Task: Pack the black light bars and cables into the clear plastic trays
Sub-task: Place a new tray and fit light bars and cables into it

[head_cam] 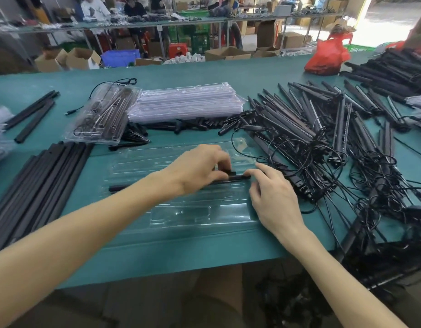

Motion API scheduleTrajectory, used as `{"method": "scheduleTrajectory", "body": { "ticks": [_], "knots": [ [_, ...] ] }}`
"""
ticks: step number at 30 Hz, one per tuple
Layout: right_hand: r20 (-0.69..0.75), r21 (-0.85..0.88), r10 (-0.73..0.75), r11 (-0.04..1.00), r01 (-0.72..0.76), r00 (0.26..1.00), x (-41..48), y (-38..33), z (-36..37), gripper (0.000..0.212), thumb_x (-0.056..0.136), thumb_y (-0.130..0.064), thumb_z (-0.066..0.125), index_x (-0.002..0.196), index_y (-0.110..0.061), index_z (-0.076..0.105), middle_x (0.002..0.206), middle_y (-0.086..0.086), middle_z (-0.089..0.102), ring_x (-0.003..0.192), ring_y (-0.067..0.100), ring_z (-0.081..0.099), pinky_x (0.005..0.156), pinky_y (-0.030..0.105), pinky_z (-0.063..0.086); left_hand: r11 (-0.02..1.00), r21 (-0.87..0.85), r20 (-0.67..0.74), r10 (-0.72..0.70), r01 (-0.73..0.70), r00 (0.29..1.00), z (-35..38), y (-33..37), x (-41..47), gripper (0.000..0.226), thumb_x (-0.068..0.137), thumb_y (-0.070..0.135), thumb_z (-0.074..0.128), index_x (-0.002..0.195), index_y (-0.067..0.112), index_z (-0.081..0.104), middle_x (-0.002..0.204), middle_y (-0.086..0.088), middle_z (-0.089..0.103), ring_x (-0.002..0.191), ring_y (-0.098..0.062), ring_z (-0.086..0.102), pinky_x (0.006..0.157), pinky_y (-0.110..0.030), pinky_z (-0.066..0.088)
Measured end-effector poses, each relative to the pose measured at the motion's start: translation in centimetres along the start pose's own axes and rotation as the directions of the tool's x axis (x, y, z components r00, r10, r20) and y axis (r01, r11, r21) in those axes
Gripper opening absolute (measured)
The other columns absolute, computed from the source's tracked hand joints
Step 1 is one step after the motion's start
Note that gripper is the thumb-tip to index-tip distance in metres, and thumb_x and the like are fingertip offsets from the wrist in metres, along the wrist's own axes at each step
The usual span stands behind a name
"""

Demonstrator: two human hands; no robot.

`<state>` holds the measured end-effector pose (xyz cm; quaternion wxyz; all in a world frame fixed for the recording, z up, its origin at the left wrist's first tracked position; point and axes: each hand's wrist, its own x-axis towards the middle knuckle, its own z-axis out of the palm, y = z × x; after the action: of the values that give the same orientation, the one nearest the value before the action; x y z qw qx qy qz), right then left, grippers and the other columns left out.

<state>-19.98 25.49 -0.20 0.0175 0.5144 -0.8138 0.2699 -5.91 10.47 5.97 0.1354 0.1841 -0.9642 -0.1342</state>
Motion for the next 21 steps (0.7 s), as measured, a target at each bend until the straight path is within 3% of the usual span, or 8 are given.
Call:
{"method": "scheduleTrajectory", "body": {
  "ticks": [5, 11, 16, 21],
  "knots": [
    [0.000, 0.008, -0.001, 1.000, 0.001, 1.000, -0.1, 0.1, 0.0, 0.031, 0.103, -0.019, 0.046, 0.128, -0.019, 0.064, 0.147, 0.003, 0.052, 0.139, 0.022, 0.042, 0.110, 0.042, 0.037, 0.975, -0.166, 0.109, -0.128, 0.146, 0.986, 0.9, 0.8, -1.8, 0.016, 0.082, 0.025, 0.083, 0.097, 0.018, 0.078, 0.084, 0.007, 0.066, 0.078, -0.008, 0.062, 0.077, -0.025, 0.052],
    [-0.007, 0.013, -0.014, 1.000, 0.014, 1.000, -0.1, 0.0, 0.0, 0.031, 0.103, -0.020, 0.046, 0.128, -0.020, 0.064, 0.147, 0.003, 0.052, 0.139, 0.022, 0.042, 0.110, 0.041, 0.037, 0.942, -0.248, 0.094, -0.208, 0.225, 0.974, 1.8, 1.0, -2.6, 0.019, 0.076, 0.024, 0.088, 0.090, 0.017, 0.076, 0.084, 0.008, 0.072, 0.077, -0.003, 0.065, 0.076, -0.026, 0.055],
    [-0.020, 0.007, -0.027, 1.000, 0.027, 0.999, -0.1, 0.1, 0.0, 0.031, 0.102, -0.020, 0.046, 0.128, -0.019, 0.064, 0.146, 0.004, 0.053, 0.139, 0.022, 0.043, 0.110, 0.041, 0.037, 0.950, -0.239, 0.098, -0.183, 0.201, 0.978, 1.8, 1.1, -3.1, 0.026, 0.071, 0.031, 0.090, 0.086, 0.020, 0.073, 0.083, 0.004, 0.068, 0.075, -0.008, 0.061, 0.071, -0.026, 0.051],
    [-0.021, 0.002, -0.031, 1.000, 0.031, 0.999, -0.1, 0.0, 0.0, 0.032, 0.102, -0.018, 0.047, 0.130, -0.017, 0.063, 0.147, 0.005, 0.052, 0.138, 0.023, 0.042, 0.110, 0.042, 0.037, 0.960, -0.232, 0.061, -0.147, 0.158, 0.987, 1.3, 1.9, -1.5, 0.027, 0.080, 0.035, 0.083, 0.099, 0.018, 0.073, 0.096, 0.003, 0.065, 0.084, -0.006, 0.059, 0.076, -0.020, 0.046]
  ]
}}
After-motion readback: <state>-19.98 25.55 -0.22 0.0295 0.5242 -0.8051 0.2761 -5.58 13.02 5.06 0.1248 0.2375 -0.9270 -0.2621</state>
